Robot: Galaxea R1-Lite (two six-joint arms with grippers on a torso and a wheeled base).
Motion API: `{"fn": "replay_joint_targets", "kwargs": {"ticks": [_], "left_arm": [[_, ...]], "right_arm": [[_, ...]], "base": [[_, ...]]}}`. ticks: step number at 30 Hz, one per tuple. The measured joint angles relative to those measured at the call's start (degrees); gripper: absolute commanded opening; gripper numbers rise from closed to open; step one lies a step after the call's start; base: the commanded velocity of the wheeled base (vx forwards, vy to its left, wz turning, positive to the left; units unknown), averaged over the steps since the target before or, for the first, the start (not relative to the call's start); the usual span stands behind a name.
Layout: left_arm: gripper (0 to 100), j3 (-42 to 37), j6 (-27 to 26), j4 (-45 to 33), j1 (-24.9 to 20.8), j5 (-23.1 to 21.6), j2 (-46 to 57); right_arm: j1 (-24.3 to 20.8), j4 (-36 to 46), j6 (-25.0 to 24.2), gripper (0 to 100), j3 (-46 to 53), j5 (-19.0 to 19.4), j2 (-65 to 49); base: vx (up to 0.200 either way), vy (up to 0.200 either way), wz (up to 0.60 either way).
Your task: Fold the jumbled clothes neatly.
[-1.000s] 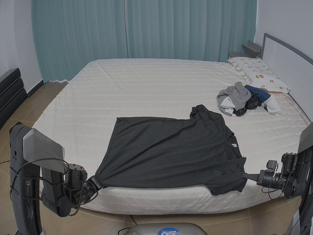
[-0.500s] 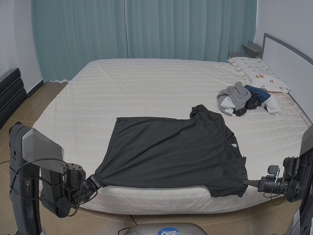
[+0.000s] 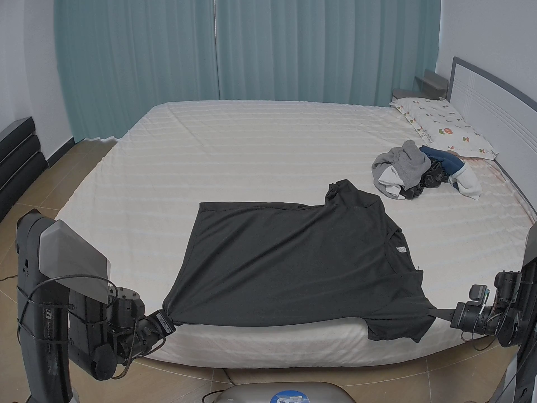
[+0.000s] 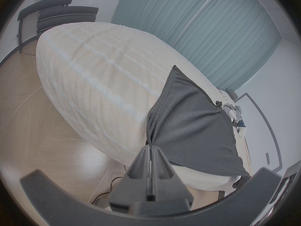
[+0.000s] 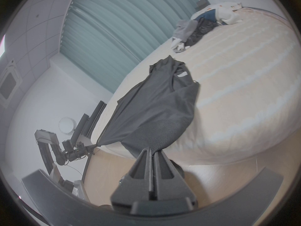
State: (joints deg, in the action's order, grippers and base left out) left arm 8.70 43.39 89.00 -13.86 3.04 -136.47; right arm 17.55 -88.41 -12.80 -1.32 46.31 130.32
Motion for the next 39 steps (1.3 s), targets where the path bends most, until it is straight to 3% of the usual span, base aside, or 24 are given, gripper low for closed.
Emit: {"fn": "replay_joint_targets", "kwargs": {"ticks": [10,18,39], "left_arm": [[0,-0.5,-2.3,0.0,-0.1,-1.3,-0.4],[0,-2.8,-8.7,0.0,0.2,-1.1,-0.4],[0,-7.7,-14.1,0.0,-1.0,-1.3,-0.4]], "right_arm": [[3.3,7.3,5.9,0,0.3,0.1,-0.1],[3.5,13.8,17.6,0,0.3,-0.1,-0.1],[5.7,28.2,24.0,0,0.3,0.2,-5.7]], "base": [[0.0,0.0,0.0],[0.0,0.0,0.0],[0.0,0.0,0.0]]}}
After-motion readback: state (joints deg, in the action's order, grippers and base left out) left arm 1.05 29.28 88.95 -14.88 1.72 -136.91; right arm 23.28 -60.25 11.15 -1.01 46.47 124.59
